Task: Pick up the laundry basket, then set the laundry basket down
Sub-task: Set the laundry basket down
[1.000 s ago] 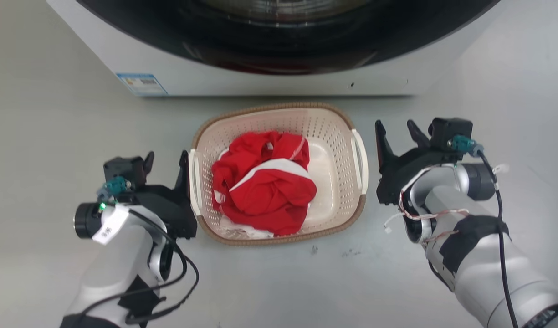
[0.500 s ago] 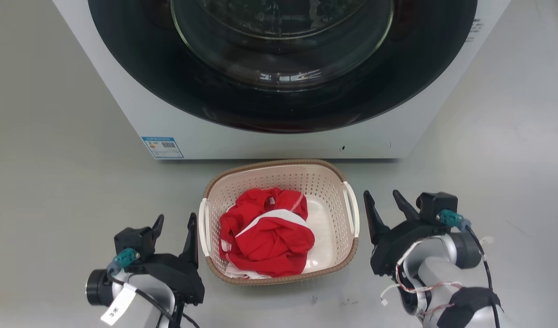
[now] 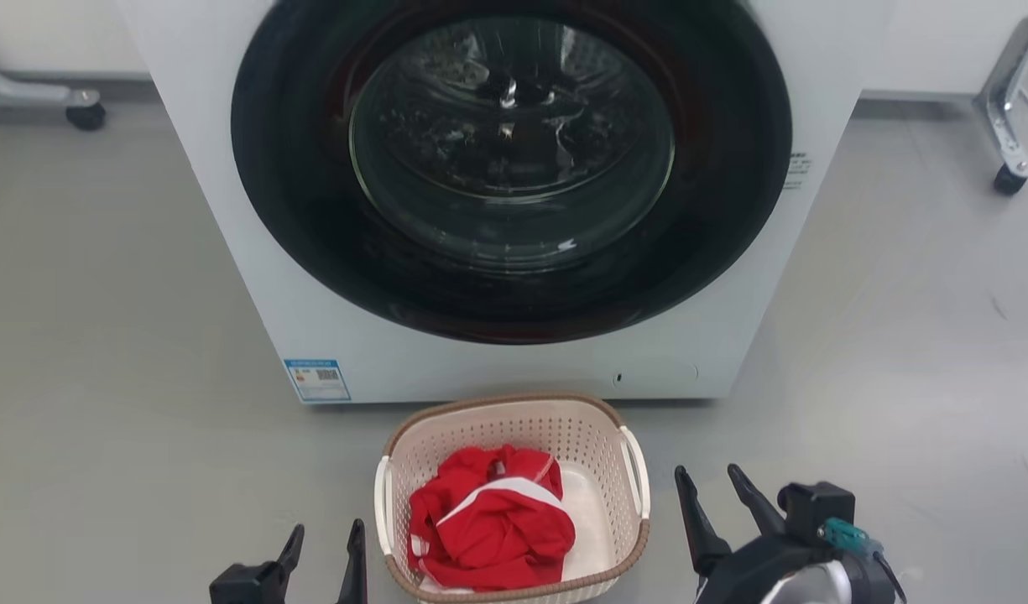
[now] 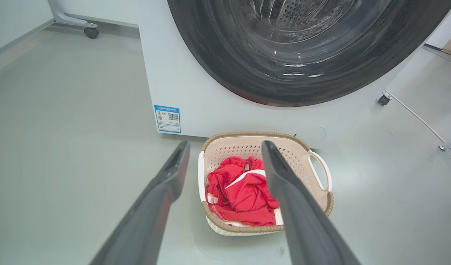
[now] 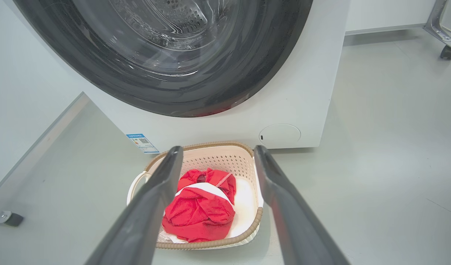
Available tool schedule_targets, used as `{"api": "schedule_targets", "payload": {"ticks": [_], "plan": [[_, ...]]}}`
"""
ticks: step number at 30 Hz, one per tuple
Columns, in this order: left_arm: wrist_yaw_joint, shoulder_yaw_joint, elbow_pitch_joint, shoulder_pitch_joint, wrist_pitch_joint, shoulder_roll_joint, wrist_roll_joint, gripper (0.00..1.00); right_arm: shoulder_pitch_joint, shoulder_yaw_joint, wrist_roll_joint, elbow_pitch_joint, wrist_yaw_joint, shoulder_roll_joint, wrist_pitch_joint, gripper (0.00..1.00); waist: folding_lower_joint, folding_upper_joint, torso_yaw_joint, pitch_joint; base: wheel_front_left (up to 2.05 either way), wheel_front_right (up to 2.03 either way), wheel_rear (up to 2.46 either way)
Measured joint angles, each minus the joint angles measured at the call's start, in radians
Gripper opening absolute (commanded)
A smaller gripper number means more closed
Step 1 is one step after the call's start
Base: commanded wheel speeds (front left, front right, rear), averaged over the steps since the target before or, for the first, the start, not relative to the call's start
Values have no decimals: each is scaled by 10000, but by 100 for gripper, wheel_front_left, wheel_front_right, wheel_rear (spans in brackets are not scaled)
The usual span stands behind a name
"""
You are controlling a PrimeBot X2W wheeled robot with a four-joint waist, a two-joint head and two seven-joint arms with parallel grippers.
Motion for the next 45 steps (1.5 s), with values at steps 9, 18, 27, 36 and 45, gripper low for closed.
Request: {"api": "schedule_targets", "payload": {"ticks": [9,18,27,36,45], "plan": [[92,571,-1603,1313,0,194,491,100,1756,-1221,-1022,-1632,-21,-54,0,100,0,0,-40,-837,0,0,0],[174,959,-3055,2329,0,140,943,100,3089,-2487,-2481,-3208,-29,230,0,100,1,2,-231,-909,0,0,0],[176,1174,-3866,2677,0,25,1413,100,3853,-3331,-3534,-4431,-29,477,0,100,2,1,-398,-835,0,0,0],[176,1189,-4207,2706,0,-21,1820,100,4045,-3628,-4117,-5129,-29,619,0,100,2,2,-408,-797,0,0,0],[178,1264,-4360,2707,0,-42,1954,100,4058,-3714,-4474,-5473,-29,711,-2,100,2,2,-376,-752,0,0,0]]}}
